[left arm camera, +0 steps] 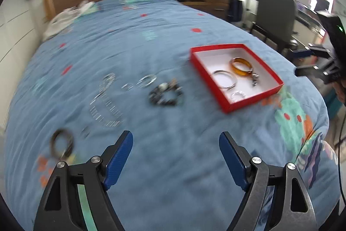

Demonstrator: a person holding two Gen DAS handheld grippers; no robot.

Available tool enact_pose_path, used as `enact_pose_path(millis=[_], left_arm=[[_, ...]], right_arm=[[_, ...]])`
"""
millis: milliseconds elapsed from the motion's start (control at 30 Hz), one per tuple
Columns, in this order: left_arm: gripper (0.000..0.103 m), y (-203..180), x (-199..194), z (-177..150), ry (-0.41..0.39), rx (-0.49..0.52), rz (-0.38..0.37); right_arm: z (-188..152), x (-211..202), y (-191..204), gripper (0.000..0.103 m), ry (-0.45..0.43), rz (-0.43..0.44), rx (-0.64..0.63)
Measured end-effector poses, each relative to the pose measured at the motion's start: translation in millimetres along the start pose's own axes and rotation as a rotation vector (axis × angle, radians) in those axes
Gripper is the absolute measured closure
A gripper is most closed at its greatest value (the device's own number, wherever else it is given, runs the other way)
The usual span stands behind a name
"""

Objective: Organize jewelry
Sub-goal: 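Withdraw both open tools from the box toward the remaining jewelry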

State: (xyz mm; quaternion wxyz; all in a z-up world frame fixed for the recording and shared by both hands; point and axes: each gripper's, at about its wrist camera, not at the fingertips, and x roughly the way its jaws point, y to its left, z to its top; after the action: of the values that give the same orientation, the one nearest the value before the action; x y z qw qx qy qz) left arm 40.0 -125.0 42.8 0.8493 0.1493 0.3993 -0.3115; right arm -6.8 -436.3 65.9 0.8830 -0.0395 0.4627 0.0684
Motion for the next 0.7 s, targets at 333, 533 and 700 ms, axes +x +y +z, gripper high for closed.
enact_pose_path(millis=[333, 533, 700], left_arm=[[0.019, 55, -68, -80, -0.047, -0.212, 0.153], [0.016, 90, -96, -109, -0.060, -0.295, 0.235], [0.015, 114, -111, -118, -0.090, -0.334, 0.286]], right_arm=[[-25, -27, 80, 0.026, -0.076, 0.020, 0.043], [-21, -38, 116, 0.025, -0.133, 0.033, 0.082], [-14, -40, 139, 0.025, -0.171, 0.019, 0.117]])
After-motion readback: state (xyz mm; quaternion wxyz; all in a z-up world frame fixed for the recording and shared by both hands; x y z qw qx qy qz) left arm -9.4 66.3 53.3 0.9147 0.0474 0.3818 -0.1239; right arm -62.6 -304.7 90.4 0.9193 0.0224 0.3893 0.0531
